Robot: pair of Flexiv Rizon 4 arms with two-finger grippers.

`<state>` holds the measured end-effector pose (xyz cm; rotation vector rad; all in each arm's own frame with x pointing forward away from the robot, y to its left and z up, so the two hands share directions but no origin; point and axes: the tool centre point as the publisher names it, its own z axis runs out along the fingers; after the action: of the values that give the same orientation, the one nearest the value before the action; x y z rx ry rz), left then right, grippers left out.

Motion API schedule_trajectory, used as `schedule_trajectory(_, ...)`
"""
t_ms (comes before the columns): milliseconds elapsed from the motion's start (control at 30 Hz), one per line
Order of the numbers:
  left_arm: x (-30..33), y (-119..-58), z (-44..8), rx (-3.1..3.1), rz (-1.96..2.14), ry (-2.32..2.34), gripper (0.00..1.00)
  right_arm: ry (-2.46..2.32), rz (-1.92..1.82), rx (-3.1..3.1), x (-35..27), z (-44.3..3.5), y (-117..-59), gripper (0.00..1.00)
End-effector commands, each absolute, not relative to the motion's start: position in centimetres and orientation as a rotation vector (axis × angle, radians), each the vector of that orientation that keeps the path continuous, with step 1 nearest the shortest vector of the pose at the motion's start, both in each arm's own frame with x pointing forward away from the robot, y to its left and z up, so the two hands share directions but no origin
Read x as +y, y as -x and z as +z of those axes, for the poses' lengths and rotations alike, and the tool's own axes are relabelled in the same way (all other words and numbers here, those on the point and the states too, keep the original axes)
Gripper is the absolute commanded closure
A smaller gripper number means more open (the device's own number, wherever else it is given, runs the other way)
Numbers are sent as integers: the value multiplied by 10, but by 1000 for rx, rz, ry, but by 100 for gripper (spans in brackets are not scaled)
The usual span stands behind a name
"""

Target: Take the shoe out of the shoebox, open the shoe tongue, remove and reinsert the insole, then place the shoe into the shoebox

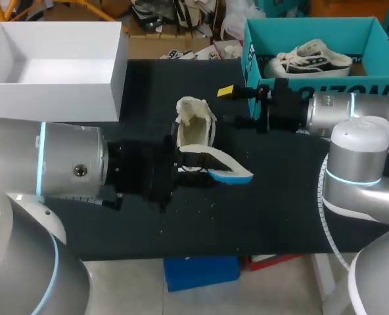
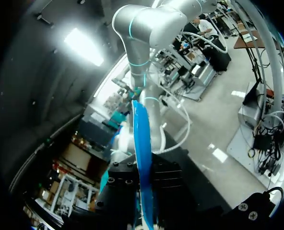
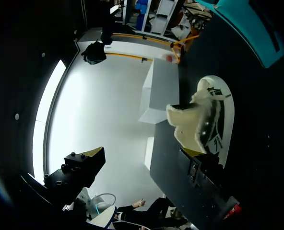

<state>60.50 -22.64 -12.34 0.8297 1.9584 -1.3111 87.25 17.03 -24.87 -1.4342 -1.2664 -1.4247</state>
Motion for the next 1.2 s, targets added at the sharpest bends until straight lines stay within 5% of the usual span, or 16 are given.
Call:
schedule_trajectory(33, -217, -565, -128, 1823, -1307, -666, 100, 1437, -1427, -1265, 172, -249, -873, 0)
schedule_trajectory(633, -206, -577, -189, 1428, -1196, -870, 100, 1437, -1427, -1265, 172, -249, -873, 0)
schedule_trajectory(1200, -206, -577, -189, 1428, -1196, -870, 100, 1437, -1427, -1265, 172, -249, -873, 0)
